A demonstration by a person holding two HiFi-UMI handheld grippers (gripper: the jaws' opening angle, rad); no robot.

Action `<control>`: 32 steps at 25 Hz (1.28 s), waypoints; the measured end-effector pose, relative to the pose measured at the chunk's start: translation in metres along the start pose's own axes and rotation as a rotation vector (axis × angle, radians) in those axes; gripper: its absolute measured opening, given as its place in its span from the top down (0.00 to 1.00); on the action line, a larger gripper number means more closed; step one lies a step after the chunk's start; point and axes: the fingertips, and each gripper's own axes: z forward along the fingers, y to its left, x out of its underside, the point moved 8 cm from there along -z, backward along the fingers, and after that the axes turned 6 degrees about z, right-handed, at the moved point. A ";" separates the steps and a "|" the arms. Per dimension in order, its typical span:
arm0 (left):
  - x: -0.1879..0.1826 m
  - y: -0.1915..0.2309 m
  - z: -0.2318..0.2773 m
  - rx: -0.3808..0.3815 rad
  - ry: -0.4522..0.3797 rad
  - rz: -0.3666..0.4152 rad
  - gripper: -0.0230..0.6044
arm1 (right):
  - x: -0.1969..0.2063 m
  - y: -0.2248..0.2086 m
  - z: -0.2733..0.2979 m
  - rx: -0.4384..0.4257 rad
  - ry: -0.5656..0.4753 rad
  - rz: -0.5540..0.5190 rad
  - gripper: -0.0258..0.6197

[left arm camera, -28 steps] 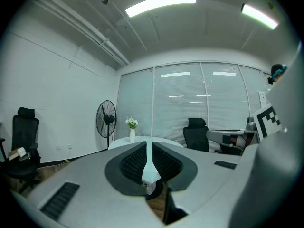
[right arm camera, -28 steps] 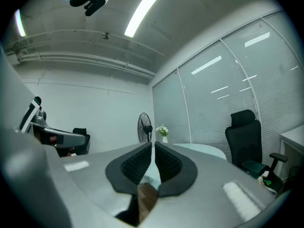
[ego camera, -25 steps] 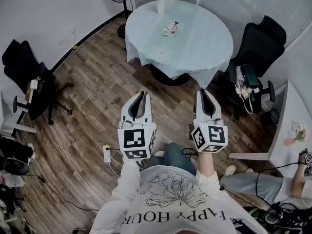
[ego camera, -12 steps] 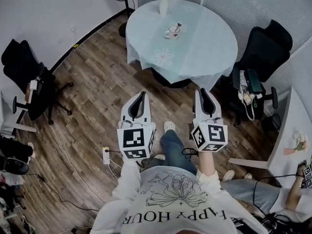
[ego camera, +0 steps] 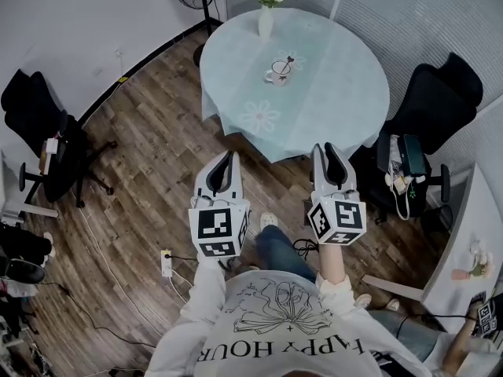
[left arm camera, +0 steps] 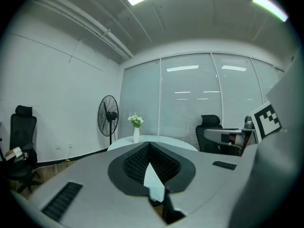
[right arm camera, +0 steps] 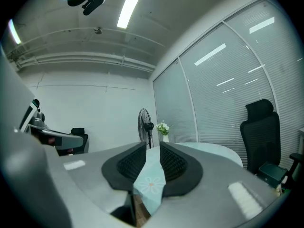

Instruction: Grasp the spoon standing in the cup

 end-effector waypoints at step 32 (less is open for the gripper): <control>-0.036 0.028 0.214 -0.074 0.049 -0.008 0.95 | -0.017 -0.098 0.224 -0.109 0.051 0.058 0.77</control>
